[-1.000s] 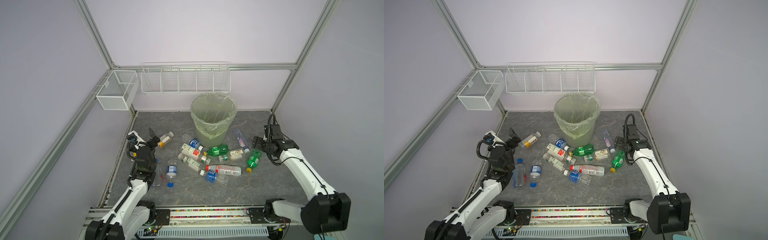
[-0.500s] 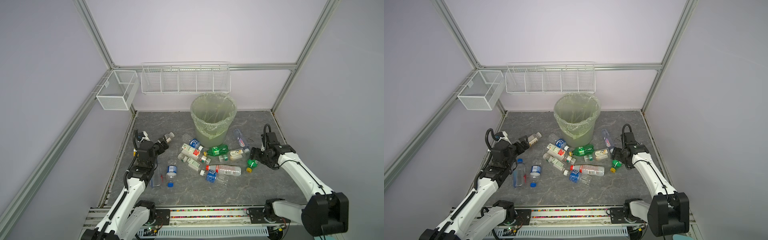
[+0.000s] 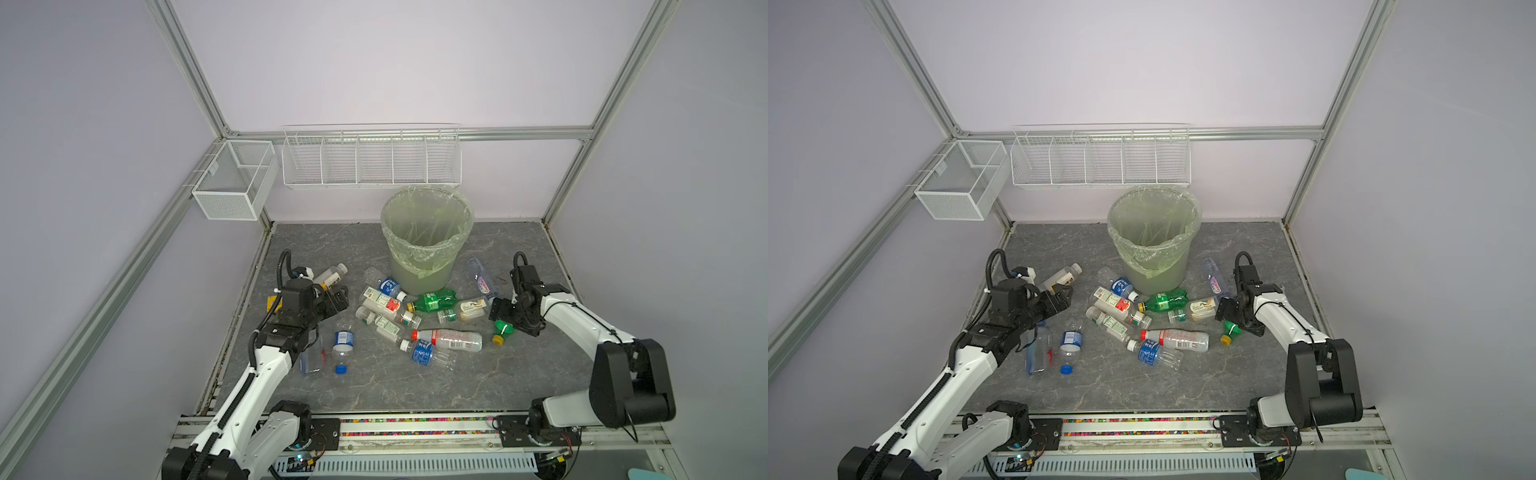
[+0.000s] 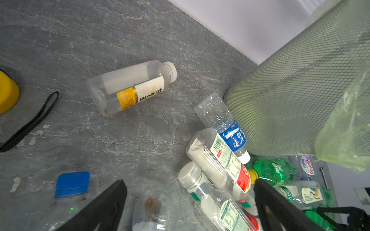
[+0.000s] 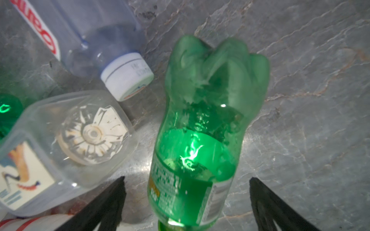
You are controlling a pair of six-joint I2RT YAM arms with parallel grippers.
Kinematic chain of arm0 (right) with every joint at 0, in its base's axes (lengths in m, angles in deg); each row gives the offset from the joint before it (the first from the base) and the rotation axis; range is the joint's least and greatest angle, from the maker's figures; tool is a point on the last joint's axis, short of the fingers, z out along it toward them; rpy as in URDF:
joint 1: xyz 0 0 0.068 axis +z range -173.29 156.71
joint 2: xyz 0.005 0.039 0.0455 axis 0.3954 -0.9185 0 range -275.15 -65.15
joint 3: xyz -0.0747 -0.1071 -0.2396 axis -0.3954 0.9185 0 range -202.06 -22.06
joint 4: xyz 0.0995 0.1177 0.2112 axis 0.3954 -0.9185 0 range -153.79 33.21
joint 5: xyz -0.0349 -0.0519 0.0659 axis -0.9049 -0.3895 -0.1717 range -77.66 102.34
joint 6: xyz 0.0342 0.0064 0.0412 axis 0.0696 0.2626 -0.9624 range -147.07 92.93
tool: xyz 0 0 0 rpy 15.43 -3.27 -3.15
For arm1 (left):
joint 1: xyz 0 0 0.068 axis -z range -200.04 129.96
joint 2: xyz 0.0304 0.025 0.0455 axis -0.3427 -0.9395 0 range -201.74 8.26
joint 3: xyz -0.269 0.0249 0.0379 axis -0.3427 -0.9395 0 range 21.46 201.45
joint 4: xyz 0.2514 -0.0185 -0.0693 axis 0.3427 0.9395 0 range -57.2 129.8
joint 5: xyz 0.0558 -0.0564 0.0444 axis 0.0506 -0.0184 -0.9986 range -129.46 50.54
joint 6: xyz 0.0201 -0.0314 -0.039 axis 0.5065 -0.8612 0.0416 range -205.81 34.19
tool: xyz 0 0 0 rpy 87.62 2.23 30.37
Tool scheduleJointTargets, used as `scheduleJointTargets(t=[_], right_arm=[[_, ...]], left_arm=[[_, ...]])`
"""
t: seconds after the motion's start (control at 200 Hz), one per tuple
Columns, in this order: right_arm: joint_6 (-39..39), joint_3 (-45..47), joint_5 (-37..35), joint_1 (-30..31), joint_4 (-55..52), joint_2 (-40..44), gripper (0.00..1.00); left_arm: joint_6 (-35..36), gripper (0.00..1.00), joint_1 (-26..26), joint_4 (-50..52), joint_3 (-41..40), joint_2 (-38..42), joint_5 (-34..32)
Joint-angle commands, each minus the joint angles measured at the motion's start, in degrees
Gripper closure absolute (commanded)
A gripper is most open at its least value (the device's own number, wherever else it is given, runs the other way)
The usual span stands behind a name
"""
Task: Throw the plastic bottles in the bin
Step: Pick up the plastic bottle from the middle-right of the table.
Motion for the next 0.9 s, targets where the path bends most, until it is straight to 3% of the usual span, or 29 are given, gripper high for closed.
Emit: scheduleJointTargets(t=[0.0, 0.6, 0.895], right_arm=[[-0.7, -1.2, 0.3, 0.0, 2.2, -1.4, 0.00], [0.2, -0.4, -1.1, -0.1, 3.0, -2.6, 0.38], [0.0, 2.3, -2.1, -0.2, 2.9, -1.6, 0.43]], left_arm=[[0.2, 0.01, 0.2, 2.3, 1.2, -0.5, 3.0], [0.4, 0.01, 0.3, -6.3, -1.3, -3.3, 7.9], [1.1, 0.01, 0.3, -6.1, -0.5, -4.8, 6.9]])
